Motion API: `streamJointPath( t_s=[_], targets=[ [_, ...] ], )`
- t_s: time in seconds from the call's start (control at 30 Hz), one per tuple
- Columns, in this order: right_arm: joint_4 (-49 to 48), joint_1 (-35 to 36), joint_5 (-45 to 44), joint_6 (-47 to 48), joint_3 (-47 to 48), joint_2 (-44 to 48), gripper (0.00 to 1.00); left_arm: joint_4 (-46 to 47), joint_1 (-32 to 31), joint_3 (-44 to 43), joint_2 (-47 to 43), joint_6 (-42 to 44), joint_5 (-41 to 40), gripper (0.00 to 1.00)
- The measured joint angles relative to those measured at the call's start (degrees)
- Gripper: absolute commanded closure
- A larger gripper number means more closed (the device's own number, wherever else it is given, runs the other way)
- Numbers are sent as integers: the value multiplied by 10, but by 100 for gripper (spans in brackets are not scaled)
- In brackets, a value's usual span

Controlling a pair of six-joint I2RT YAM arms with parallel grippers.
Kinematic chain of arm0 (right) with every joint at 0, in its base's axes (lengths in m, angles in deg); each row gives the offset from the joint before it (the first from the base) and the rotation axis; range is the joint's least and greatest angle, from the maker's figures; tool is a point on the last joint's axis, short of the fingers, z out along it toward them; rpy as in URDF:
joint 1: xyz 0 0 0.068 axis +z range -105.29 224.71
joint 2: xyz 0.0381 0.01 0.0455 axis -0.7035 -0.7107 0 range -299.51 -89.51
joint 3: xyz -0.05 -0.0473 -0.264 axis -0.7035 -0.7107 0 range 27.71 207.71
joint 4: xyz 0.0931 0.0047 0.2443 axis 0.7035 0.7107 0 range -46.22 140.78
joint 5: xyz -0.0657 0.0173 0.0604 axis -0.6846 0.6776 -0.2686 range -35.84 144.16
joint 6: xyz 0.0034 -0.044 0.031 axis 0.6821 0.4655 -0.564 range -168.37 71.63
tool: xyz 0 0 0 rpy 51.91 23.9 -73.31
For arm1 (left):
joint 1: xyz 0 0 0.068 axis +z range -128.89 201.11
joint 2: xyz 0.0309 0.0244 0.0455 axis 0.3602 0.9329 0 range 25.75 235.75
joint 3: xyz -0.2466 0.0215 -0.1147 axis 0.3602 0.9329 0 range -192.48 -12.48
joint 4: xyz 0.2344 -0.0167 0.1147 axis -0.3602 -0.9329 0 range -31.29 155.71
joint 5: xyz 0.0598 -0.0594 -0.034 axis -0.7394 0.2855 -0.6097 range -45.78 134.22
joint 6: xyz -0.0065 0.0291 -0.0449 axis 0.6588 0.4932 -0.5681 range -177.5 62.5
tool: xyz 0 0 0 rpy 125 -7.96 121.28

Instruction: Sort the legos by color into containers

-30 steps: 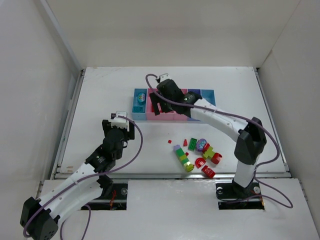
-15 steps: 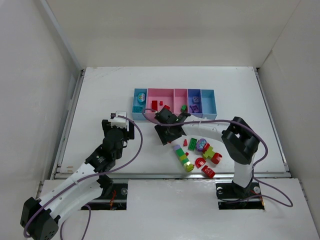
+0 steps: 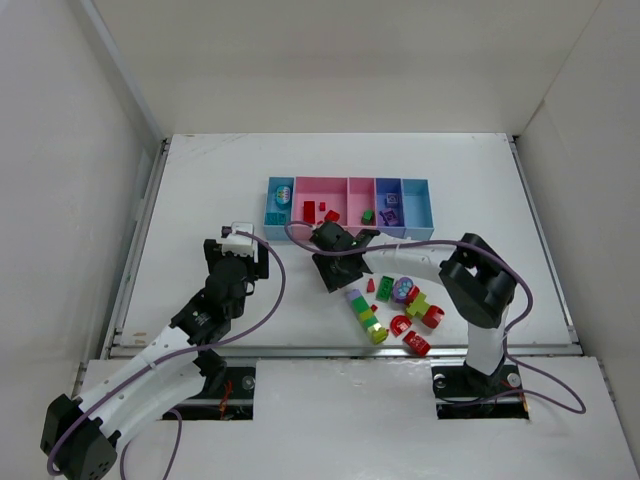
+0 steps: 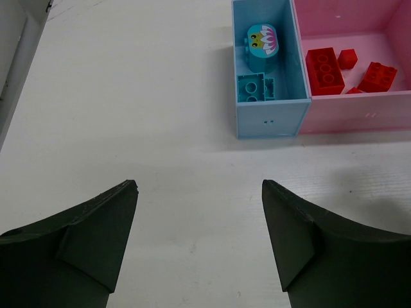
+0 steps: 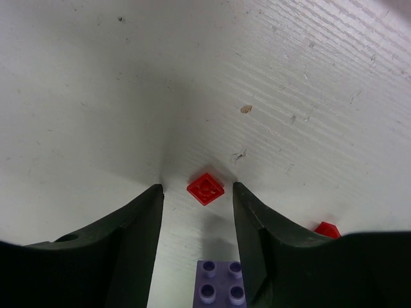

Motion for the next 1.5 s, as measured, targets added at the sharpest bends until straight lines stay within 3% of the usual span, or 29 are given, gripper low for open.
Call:
streamJointPath(
  t_s=[0.2, 0.4, 0.73, 1.1, 1.27, 1.5],
  targets=[
    [0, 0, -8, 2, 0, 0, 50, 0, 0, 0, 0, 0, 2, 25],
    [0, 0, -16, 15, -2, -1, 68, 0, 0, 0, 0, 0, 3, 25],
    [-6, 0, -16, 24, -5, 0, 83, 0, 0, 0, 0, 0, 5, 25],
    [9, 0, -9, 25, -1, 14, 84, 0, 0, 0, 0, 2, 5, 25],
    [29, 0, -20, 25, 51, 30, 84, 0, 0, 0, 0, 5, 5, 25],
    [36, -31, -40, 40, 217, 11, 88, 0, 0, 0, 0, 5, 6, 25]
  ],
)
